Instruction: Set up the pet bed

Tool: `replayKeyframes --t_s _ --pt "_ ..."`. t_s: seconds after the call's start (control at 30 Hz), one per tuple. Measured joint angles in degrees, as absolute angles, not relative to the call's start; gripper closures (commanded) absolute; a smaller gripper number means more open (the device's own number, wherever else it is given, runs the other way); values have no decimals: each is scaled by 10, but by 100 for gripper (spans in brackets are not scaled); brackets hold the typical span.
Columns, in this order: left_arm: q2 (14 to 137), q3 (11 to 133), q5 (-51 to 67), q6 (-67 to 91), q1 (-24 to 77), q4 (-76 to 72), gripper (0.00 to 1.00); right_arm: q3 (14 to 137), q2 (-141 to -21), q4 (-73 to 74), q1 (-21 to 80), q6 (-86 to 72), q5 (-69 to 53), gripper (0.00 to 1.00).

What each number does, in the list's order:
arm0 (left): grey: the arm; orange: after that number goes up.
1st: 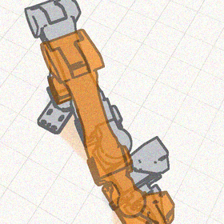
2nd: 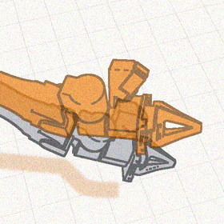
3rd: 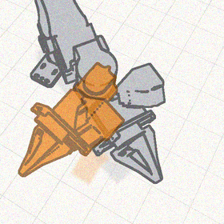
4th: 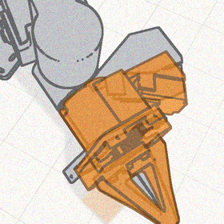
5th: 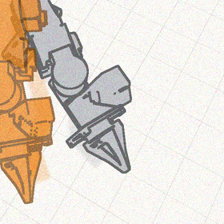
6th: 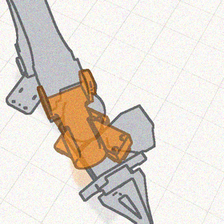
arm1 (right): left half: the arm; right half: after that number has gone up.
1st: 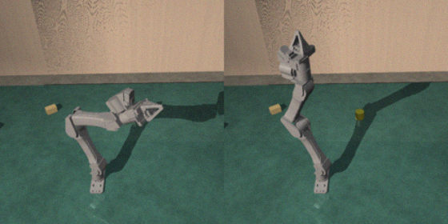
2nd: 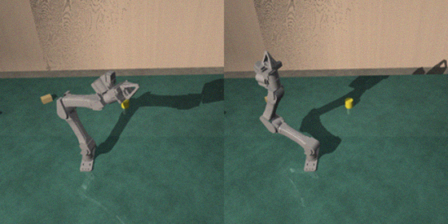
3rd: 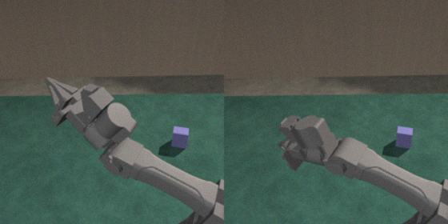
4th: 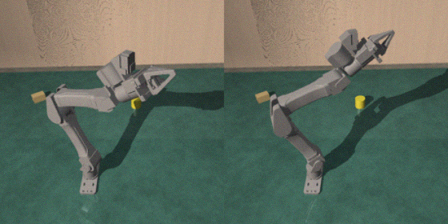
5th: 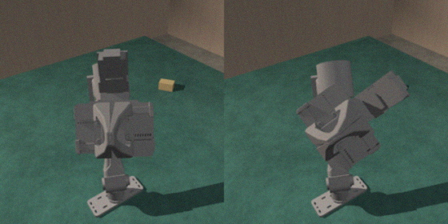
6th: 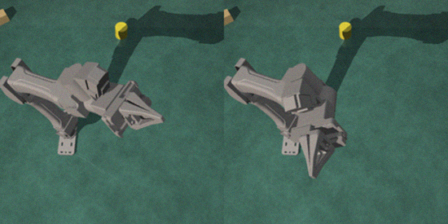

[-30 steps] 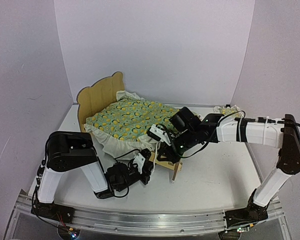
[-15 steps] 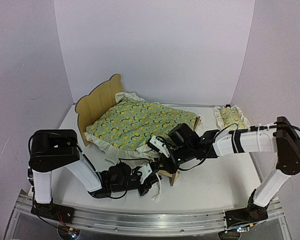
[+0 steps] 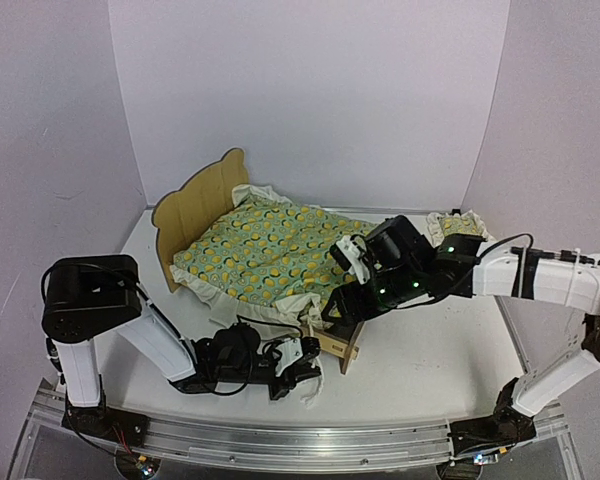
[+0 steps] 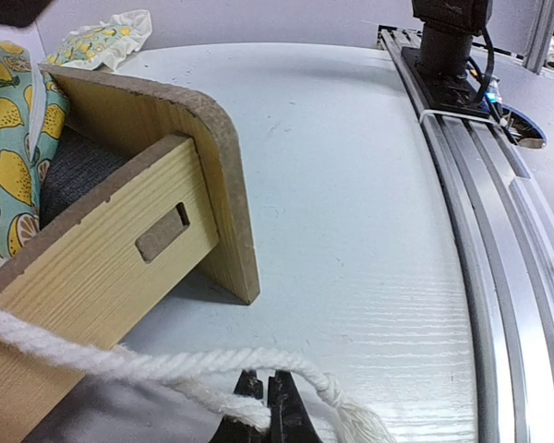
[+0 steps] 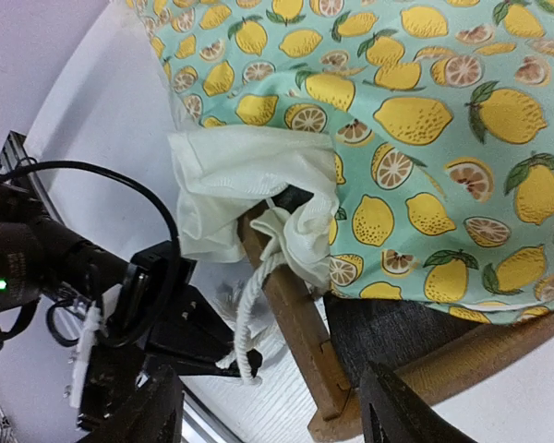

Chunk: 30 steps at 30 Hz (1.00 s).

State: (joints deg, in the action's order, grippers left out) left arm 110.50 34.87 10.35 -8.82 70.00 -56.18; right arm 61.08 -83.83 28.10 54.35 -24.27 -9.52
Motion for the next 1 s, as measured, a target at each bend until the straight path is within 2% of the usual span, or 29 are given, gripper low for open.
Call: replayKeyframes --t_s 0.1,0.17,0.4,0.6,0.73,0.77,0.87,0.9,1.0 --pt "1104 349 119 -85 700 -554 100 625 -823 293 543 -252 -79 45" --pt "1104 349 125 -84 700 -553 100 647 -846 293 543 -256 -63 48" --pt "1104 358 135 -75 700 -543 100 670 -929 275 544 -284 -24 53" --pt "1104 368 144 -74 700 -529 100 670 -957 247 551 -284 6 64" --pt "1104 373 151 -75 700 -522 100 670 -977 233 558 -281 12 65" --pt "1104 375 154 -76 700 -519 100 670 -982 232 560 -279 13 70" --pt "1104 376 157 -77 700 -513 100 670 -992 230 562 -269 16 95" --pt "1104 378 159 -79 700 -507 100 670 -996 230 563 -269 18 100" --pt "1104 387 164 -87 700 -490 100 670 -999 243 563 -244 22 100"
